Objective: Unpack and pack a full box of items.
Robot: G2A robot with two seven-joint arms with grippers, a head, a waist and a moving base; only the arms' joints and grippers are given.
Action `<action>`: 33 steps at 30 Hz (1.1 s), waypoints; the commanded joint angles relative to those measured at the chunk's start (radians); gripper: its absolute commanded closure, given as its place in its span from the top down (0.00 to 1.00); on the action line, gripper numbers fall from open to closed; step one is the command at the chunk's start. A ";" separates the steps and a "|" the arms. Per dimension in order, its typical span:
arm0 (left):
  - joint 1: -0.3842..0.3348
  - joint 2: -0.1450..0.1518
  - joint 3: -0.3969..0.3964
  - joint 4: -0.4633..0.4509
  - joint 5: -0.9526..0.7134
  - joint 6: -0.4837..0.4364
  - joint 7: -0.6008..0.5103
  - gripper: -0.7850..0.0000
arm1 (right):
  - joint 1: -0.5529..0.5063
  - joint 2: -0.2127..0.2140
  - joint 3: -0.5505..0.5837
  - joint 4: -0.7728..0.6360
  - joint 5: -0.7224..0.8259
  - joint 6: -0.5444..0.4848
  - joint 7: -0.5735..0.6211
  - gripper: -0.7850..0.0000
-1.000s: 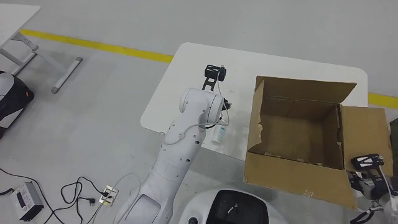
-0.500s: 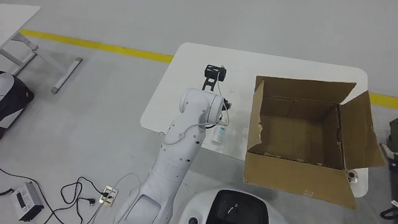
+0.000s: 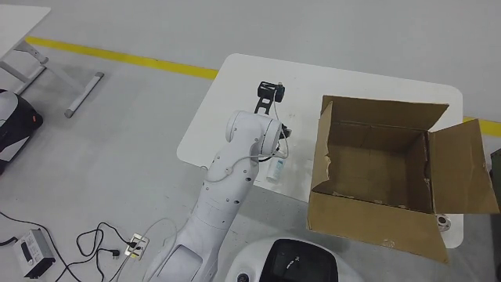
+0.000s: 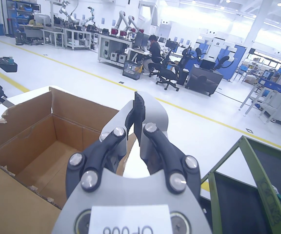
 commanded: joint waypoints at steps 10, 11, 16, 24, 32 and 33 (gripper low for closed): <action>-0.031 0.013 -0.072 0.184 0.022 -0.020 -0.119 1.00 | 0.000 0.000 0.000 0.000 0.000 0.002 0.002 0.00; -0.035 0.014 -0.088 0.219 0.002 -0.019 -0.119 1.00 | 0.000 0.000 0.000 0.000 0.000 0.002 0.002 0.00; -0.082 0.021 -0.159 0.380 -0.124 0.012 -0.119 1.00 | 0.000 0.000 0.000 0.000 0.000 0.002 0.002 0.00; -0.104 0.028 -0.161 0.425 -0.131 0.028 -0.119 1.00 | 0.000 0.000 0.000 0.000 0.000 0.002 0.002 0.00; -0.104 0.028 -0.161 0.425 -0.131 0.028 -0.119 1.00 | 0.008 -0.005 0.030 0.018 0.100 0.069 0.050 1.00; -0.104 0.028 -0.161 0.425 -0.131 0.028 -0.119 1.00 | 0.006 -0.003 0.042 0.022 0.109 0.057 0.067 1.00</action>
